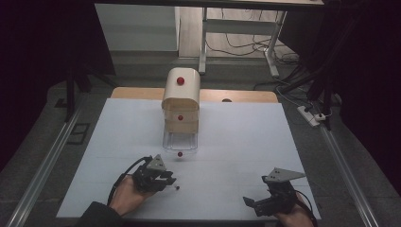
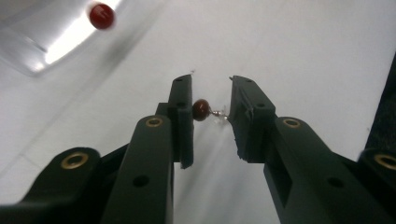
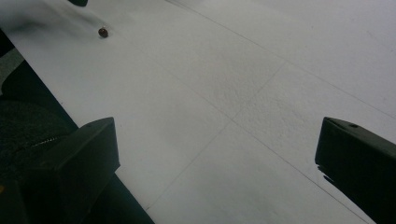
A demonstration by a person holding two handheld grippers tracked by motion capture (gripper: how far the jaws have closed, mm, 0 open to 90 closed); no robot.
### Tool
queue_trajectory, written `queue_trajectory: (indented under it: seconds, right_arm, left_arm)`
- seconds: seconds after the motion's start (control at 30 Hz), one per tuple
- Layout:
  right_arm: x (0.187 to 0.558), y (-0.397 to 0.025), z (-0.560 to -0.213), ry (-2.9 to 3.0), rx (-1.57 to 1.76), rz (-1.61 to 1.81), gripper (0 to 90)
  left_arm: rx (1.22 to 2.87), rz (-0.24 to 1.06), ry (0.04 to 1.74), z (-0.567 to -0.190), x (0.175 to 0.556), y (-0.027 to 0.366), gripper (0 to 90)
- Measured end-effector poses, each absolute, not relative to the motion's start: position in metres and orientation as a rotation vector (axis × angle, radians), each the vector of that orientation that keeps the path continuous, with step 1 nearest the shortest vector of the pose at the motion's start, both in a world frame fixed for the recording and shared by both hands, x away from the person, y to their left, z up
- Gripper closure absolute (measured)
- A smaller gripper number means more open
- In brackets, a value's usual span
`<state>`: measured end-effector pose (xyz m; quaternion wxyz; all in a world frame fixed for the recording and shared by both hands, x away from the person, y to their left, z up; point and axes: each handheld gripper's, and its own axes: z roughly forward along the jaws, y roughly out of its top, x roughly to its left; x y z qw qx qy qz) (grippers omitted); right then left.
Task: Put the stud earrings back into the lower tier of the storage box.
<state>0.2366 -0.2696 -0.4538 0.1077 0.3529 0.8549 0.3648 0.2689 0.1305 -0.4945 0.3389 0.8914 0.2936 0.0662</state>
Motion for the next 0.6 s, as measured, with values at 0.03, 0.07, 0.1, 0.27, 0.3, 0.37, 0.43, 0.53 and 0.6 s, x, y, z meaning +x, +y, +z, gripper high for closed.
queue_trajectory:
  seconds: [0.03, 0.07, 0.1, 0.27, 0.3, 0.37, 0.43, 0.53, 0.6]
  right_arm:
    - [0.237, -0.270, -0.454, 2.516, 1.038, 1.074, 0.0]
    - [0.237, -0.270, -0.454, 2.516, 1.038, 1.074, 0.0]
    - [0.237, -0.270, -0.454, 2.516, 1.038, 1.075, 0.0]
    - [0.236, -0.270, -0.454, 2.517, 1.037, 1.075, 0.0]
    - [0.237, -0.270, -0.454, 2.518, 1.035, 1.075, 0.0]
    - [0.237, -0.270, -0.454, 2.519, 1.035, 1.075, 0.0]
    - [0.237, -0.270, -0.454, 2.519, 1.035, 1.075, 0.0]
    - [0.237, -0.270, -0.454, 2.521, 1.034, 1.074, 0.0]
    - [0.237, -0.269, -0.454, 2.524, 1.033, 1.074, 0.0]
  left_arm:
    - [2.309, 0.175, 0.769, -0.493, 0.270, 0.132, 70.2]
    - [2.300, 0.181, 0.773, -0.491, 0.271, 0.133, 70.2]
    - [2.295, 0.190, 0.774, -0.490, 0.272, 0.134, 70.3]
    - [2.267, 0.228, 0.783, -0.483, 0.276, 0.138, 70.3]
    - [2.258, 0.232, 0.787, -0.481, 0.277, 0.139, 70.3]
    - [2.237, 0.246, 0.797, -0.478, 0.280, 0.141, 70.3]
    - [2.218, 0.255, 0.810, -0.476, 0.284, 0.144, 70.3]
    - [2.195, 0.273, 0.828, -0.474, 0.291, 0.149, 70.3]
    - [2.187, 0.277, 0.835, -0.473, 0.293, 0.150, 70.2]
